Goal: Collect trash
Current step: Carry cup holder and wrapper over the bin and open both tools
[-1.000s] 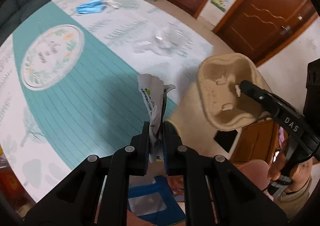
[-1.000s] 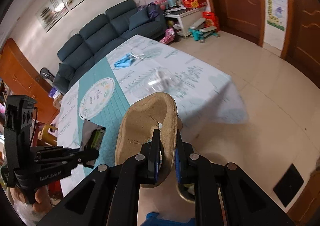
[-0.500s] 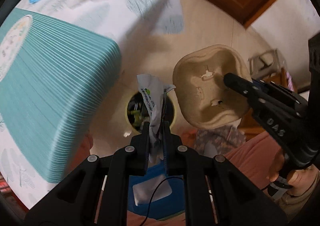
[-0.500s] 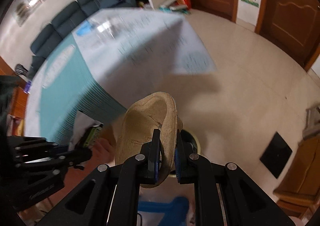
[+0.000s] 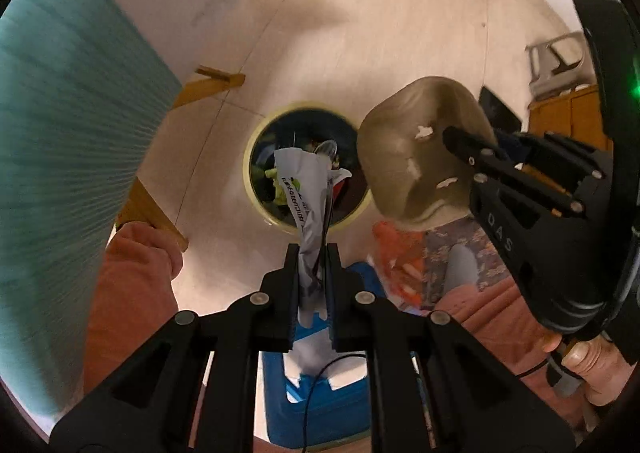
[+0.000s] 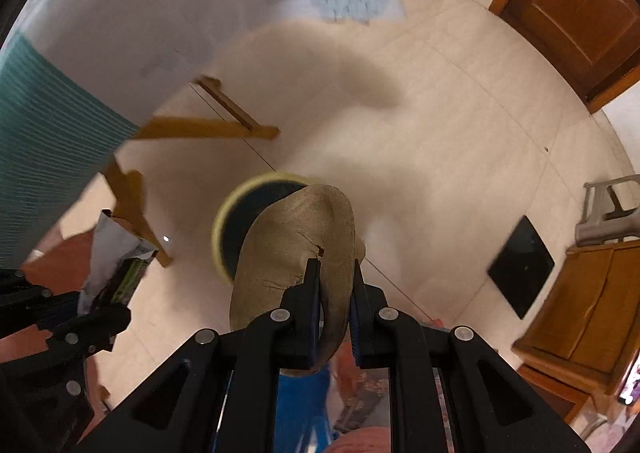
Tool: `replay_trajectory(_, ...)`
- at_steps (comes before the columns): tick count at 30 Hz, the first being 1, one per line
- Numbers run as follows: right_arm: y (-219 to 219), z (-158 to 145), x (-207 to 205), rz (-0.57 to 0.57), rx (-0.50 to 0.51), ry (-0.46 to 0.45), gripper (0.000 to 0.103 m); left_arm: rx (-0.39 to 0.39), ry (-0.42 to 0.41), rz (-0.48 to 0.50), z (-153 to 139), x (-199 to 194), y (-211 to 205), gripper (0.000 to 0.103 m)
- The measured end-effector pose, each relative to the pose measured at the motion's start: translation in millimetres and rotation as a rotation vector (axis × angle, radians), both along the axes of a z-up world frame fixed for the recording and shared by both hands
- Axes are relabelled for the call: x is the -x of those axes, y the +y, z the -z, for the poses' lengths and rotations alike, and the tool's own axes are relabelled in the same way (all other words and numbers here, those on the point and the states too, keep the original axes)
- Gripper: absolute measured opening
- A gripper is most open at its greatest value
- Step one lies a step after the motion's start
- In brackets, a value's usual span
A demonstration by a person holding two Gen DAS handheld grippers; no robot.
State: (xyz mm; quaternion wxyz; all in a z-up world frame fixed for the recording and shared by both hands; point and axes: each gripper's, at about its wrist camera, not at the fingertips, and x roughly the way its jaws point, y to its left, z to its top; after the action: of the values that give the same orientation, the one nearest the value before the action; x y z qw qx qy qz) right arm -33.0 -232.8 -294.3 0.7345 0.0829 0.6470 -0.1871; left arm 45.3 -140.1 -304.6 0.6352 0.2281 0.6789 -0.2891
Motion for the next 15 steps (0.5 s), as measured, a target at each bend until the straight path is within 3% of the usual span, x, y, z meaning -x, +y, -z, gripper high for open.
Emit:
replay_trajectory(9,-8.5,73.3,-28.9,0.023,-0.026,0.116,0.012,-0.109,0.041,0.026,67.3,-7.2,-26.9,0.009)
replay_trajectory(15,-25.8,103.0,-36.8,0.093,-0.098,0.142,0.012,-0.126,0.075,0.013,92.1,-23.5,-33.8,0.009)
